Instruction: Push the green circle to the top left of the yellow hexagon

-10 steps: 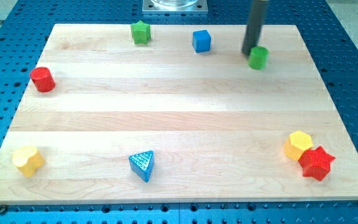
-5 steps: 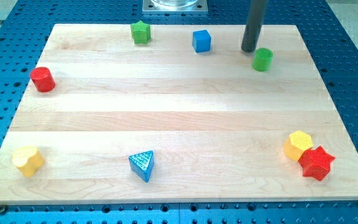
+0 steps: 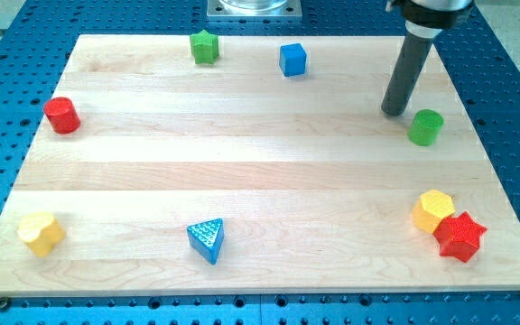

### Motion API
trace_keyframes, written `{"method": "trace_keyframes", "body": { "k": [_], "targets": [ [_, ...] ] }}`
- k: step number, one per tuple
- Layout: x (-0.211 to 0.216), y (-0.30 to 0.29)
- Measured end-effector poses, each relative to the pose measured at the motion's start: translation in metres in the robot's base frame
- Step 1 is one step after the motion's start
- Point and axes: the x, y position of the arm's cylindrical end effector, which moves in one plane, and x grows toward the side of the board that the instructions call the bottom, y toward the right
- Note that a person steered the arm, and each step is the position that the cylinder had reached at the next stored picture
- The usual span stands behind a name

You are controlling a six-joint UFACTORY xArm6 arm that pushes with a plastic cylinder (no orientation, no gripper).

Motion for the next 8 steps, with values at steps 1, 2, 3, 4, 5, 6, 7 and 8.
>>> {"method": "trace_keyframes", "body": {
  "k": [1, 2, 3, 4, 5, 6, 7, 8],
  "targets": [
    [0.037, 0.02],
    [0.095, 0.024],
    [0.089, 0.016],
    [0.071, 0.036],
    [0.101, 0.078],
    [0.13, 0.089],
    [0.15, 0.051],
    [0.119, 0.033]
  ]
}}
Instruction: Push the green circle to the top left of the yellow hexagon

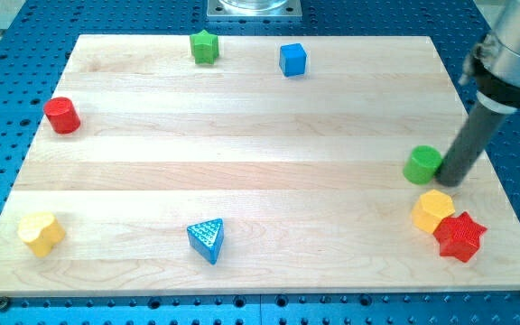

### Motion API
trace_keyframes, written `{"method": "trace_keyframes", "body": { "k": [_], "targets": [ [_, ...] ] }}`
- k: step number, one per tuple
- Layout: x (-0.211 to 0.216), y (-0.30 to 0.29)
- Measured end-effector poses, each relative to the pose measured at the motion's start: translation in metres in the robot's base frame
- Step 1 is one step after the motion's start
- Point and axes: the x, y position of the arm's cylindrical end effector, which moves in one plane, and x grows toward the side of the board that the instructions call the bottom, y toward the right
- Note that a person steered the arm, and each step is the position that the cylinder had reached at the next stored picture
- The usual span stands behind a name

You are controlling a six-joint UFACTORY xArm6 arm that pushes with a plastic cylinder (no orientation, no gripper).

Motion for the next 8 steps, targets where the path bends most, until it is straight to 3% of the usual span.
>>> {"method": "trace_keyframes", "body": {
  "k": [2, 4, 5, 6, 7, 8],
  "targets": [
    [-0.039, -0.024],
    [-0.002, -0.047],
    [-0.017, -0.072],
    [-0.002, -0.071],
    [-0.026, -0.132],
    [-0.034, -0.242]
  ]
}}
